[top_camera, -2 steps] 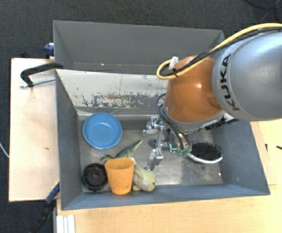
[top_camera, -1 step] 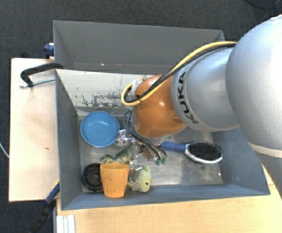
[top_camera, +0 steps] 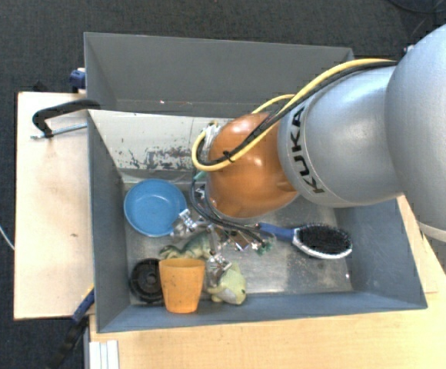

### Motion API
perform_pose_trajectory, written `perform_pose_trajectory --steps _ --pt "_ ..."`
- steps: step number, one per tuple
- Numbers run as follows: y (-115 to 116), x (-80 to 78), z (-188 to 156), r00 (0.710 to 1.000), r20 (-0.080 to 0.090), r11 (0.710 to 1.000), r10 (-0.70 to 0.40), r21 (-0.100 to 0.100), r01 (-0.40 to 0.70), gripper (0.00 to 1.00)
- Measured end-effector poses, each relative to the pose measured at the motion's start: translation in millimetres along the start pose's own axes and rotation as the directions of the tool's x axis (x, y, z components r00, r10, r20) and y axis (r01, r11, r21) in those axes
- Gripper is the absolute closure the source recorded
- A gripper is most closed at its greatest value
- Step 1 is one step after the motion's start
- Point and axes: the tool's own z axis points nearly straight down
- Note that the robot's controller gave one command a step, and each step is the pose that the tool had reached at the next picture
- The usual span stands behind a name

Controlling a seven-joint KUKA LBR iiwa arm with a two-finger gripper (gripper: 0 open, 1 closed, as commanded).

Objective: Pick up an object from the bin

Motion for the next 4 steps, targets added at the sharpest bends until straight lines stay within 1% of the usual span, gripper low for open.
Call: perform_pose_trajectory --steps 1,2,3,4 --pt "6 -10.5 -3 0.996 -0.002 0.996 -0.086 -0.001 0.086 0.0" --pt "15 2.5 23 0.951 0.017 0.951 -0.309 0.007 0.309 0.0" --pt "15 -1.8 19 0.952 0.004 0.952 -0.307 0.001 0.307 0.0" --pt "15 -0.6 19 0.952 0.0 0.952 -0.307 -0.001 0.307 1.0"
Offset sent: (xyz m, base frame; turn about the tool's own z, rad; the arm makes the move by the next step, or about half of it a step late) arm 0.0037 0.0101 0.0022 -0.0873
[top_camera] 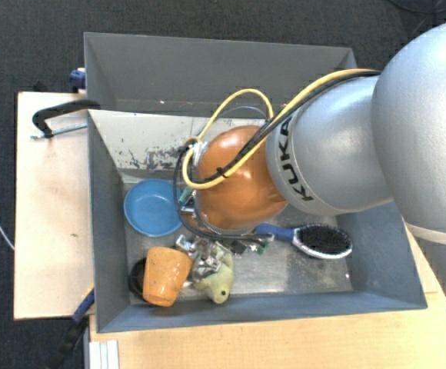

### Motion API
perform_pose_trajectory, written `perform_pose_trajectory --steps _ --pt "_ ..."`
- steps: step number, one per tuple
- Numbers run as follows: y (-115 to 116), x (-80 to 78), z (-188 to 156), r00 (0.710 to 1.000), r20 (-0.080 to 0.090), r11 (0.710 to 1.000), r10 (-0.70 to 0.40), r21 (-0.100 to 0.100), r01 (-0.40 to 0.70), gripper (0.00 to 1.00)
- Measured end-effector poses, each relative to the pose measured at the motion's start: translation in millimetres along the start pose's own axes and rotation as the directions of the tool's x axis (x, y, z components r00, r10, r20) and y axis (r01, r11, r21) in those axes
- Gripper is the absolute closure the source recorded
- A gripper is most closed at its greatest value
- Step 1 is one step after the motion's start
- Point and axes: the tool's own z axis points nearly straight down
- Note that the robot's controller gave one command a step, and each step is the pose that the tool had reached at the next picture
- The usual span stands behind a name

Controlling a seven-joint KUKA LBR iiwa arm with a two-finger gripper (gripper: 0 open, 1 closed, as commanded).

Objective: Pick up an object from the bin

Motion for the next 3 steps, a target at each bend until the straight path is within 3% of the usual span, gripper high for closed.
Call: perform_pose_trajectory --steps 2,3 --pt "-1 -5.2 -67 1.0 0.001 1.0 0.002 0.001 -0.002 1.0" --pt "-1 -7.4 -83 1.0 0.0 1.0 0.003 0.001 -0.003 1.0"
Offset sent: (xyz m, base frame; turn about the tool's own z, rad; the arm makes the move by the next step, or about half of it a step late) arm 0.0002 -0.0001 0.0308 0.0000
